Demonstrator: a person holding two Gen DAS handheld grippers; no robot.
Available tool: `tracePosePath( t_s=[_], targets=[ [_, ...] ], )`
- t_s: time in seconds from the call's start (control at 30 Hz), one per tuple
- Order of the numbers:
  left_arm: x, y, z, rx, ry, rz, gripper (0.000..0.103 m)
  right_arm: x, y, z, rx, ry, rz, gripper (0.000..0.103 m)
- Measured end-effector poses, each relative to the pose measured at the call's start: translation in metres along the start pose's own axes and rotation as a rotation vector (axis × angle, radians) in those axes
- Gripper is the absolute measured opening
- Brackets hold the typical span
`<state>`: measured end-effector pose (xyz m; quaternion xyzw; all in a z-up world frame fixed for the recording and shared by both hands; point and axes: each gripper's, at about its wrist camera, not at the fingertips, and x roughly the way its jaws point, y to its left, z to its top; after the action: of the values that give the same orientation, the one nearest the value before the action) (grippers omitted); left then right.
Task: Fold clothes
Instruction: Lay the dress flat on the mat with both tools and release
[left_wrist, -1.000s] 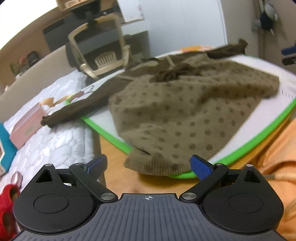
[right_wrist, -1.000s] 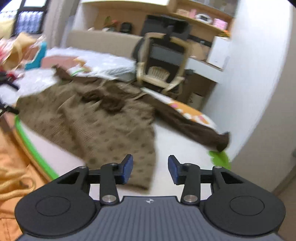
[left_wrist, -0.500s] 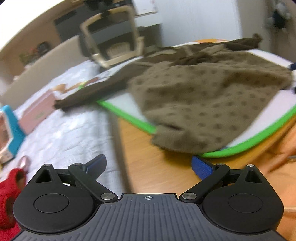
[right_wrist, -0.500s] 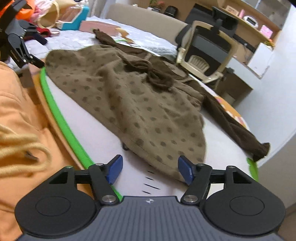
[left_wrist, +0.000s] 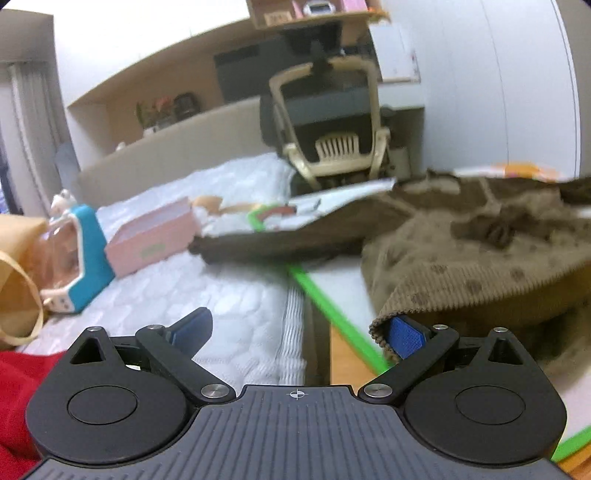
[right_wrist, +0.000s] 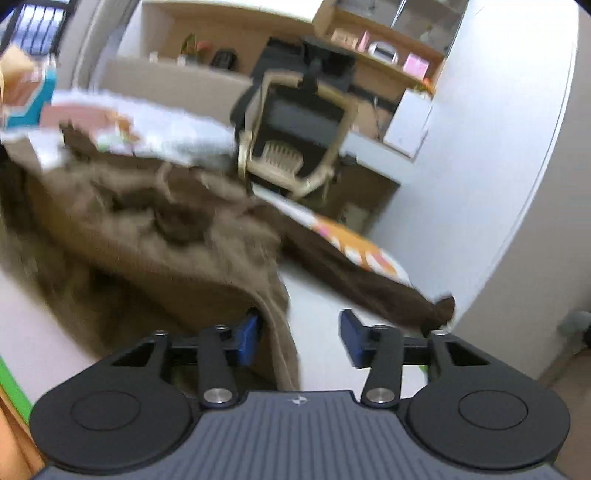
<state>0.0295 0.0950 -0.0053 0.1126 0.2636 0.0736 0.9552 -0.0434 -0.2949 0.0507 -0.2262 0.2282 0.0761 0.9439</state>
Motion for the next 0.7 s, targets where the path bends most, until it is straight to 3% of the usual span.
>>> tracePosePath(
  t_s=[0.07, 0.13, 0.3, 0.43, 0.53, 0.6, 0.7],
  targets=[
    [0.003, 0.000, -0.010, 0.025, 0.039, -0.012, 0.101, 0.006, 0.000, -0.017, -0.022, 0.055, -0.017, 0.058],
    [-0.013, 0.003, -0.005, 0.051, 0.008, 0.000, 0.102, 0.010, -0.003, -0.026, -0.037, 0.083, -0.057, 0.056],
    [-0.052, 0.013, 0.010, 0.116, -0.071, 0.029, 0.102, -0.040, -0.031, 0.004, -0.013, -0.056, -0.118, 0.054],
    [-0.084, 0.021, 0.021, 0.168, -0.133, 0.051, 0.102, -0.065, -0.031, 0.000, -0.096, -0.069, -0.085, 0.067],
    [-0.082, 0.020, -0.001, 0.172, -0.017, -0.062, 0.102, -0.061, -0.026, -0.029, -0.121, 0.040, 0.073, 0.074],
    [-0.077, 0.020, -0.018, 0.162, 0.067, -0.175, 0.102, -0.057, -0.022, -0.043, -0.122, 0.099, 0.161, 0.074],
    [-0.072, 0.020, -0.021, 0.099, 0.104, -0.312, 0.102, -0.060, -0.024, -0.044, -0.090, 0.092, 0.245, 0.074]
  ],
)
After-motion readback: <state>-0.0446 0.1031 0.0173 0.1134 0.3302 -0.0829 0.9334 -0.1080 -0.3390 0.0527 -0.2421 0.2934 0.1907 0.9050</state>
